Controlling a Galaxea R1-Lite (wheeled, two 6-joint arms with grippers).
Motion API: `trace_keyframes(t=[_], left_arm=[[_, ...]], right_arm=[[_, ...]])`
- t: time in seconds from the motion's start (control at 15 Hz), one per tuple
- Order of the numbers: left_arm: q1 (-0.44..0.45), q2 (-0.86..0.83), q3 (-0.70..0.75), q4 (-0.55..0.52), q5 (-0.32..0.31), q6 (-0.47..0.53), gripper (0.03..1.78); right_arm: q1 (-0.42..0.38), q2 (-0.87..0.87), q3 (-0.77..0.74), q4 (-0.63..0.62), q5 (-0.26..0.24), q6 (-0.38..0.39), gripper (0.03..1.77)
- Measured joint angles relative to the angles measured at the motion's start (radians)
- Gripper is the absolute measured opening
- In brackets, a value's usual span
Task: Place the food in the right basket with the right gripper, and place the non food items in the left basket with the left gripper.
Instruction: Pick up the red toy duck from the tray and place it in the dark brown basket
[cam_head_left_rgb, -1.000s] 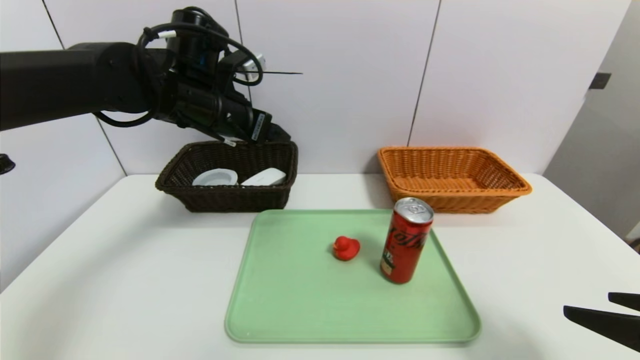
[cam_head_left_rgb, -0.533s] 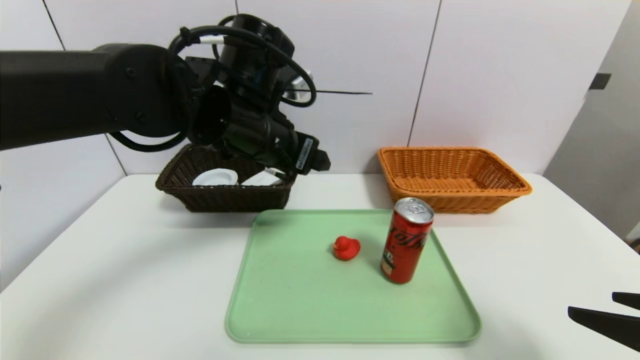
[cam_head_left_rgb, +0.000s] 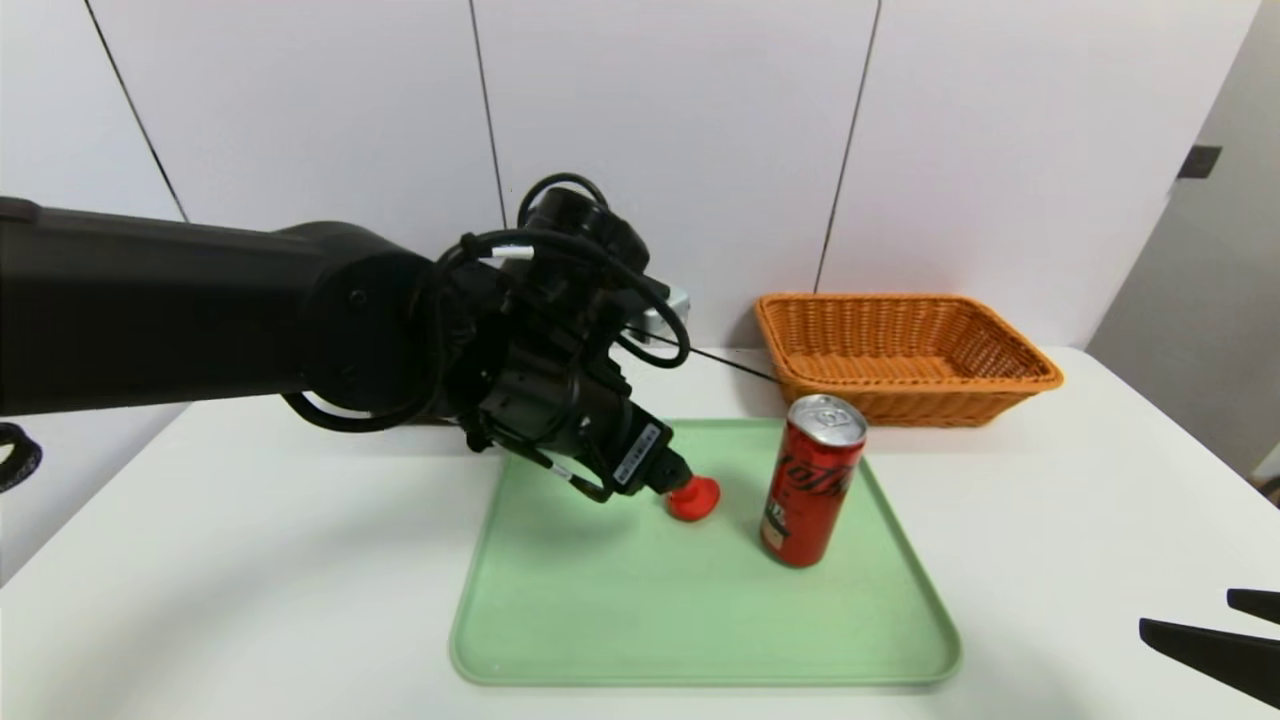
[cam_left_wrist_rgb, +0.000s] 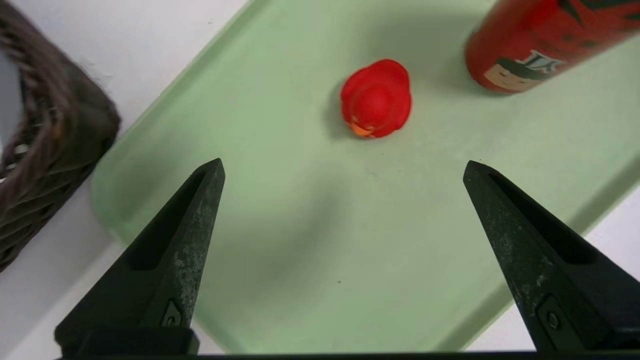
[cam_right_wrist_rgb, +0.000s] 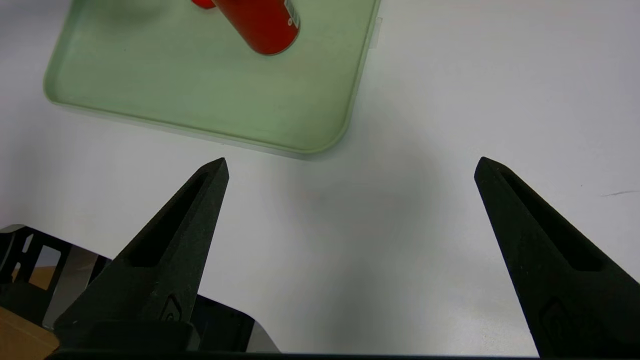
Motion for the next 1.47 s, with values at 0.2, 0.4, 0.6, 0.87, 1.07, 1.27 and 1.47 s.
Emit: trace_keyframes(t=[0.2,0.4,0.6,0.87,1.07,1.27,1.47], left_arm=[[-0.013,0.01,0.053,-0.019,-0.082,0.079,1.69],[-0.012,0.043,0.065,-0.078,-0.133,0.151,1.69],[-0.01,0.086,0.06,-0.122,-0.149,0.204,1.69],[0.001,0.155,0.056,-0.204,-0.146,0.199,1.69],[0.003,0.196,0.056,-0.238,-0.144,0.19,1.69],[0.006,0.216,0.054,-0.248,-0.144,0.164,1.69],[0.012,0.223,0.048,-0.248,-0.148,0.138,1.69]], right_arm=[[0.0,0.0,0.007,-0.001,-0.001,0.0,1.7],[0.0,-0.001,0.009,-0.002,-0.001,0.0,1.7],[0.0,-0.001,0.014,-0.002,-0.001,0.001,1.7],[0.0,0.0,0.024,-0.002,0.0,0.001,1.7],[0.0,0.002,0.03,-0.003,0.0,0.001,1.7],[0.0,0.002,0.03,-0.002,-0.001,0.001,1.7],[0.0,0.004,0.03,-0.003,0.0,0.001,1.7]])
